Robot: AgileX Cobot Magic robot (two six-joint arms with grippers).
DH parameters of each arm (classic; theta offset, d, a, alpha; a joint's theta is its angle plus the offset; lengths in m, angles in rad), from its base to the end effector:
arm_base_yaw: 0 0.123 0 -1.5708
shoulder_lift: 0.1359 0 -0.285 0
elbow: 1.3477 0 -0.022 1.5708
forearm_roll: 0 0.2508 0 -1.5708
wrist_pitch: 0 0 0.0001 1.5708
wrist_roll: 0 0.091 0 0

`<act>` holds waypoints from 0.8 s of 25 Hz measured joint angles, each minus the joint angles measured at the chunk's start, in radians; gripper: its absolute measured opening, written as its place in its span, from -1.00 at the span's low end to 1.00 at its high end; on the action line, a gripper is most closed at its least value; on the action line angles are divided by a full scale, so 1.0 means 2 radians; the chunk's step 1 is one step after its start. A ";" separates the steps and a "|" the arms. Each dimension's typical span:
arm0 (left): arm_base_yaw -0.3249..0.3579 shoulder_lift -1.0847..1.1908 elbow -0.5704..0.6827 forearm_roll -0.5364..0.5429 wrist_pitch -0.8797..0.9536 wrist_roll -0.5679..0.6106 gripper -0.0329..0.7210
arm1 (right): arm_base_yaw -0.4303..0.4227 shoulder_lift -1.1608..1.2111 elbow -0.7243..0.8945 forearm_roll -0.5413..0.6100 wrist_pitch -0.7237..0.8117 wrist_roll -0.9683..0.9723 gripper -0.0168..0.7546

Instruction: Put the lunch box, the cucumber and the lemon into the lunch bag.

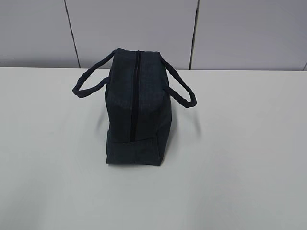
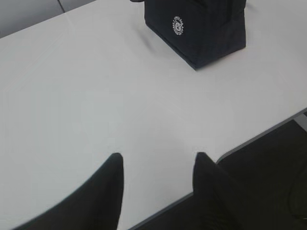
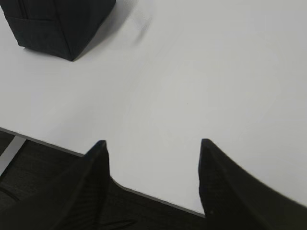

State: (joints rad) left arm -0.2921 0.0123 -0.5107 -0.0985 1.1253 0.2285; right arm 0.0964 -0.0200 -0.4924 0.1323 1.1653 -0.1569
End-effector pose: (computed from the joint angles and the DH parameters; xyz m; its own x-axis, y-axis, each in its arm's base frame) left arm -0.0092 -0.0057 0.2755 -0.4156 0.3173 -0.8524 0.4443 0.8886 0.1141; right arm -0.0131 0.0098 0.2674 -0.5073 -0.1530 -0.8480 -0.2519 0.9675 -0.0239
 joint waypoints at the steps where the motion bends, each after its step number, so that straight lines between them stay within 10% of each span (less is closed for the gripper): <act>1: 0.000 0.000 0.000 0.000 -0.001 0.000 -0.04 | 0.000 0.000 0.000 0.000 -0.001 0.000 0.19; 20: 0.034 0.000 0.000 0.002 -0.001 0.000 -0.15 | -0.065 0.000 0.000 -0.001 -0.004 0.000 0.19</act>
State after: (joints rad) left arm -0.2232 0.0123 -0.5106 -0.0946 1.1236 0.2285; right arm -0.0344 -0.0200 -0.4924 0.1307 1.1571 -0.1569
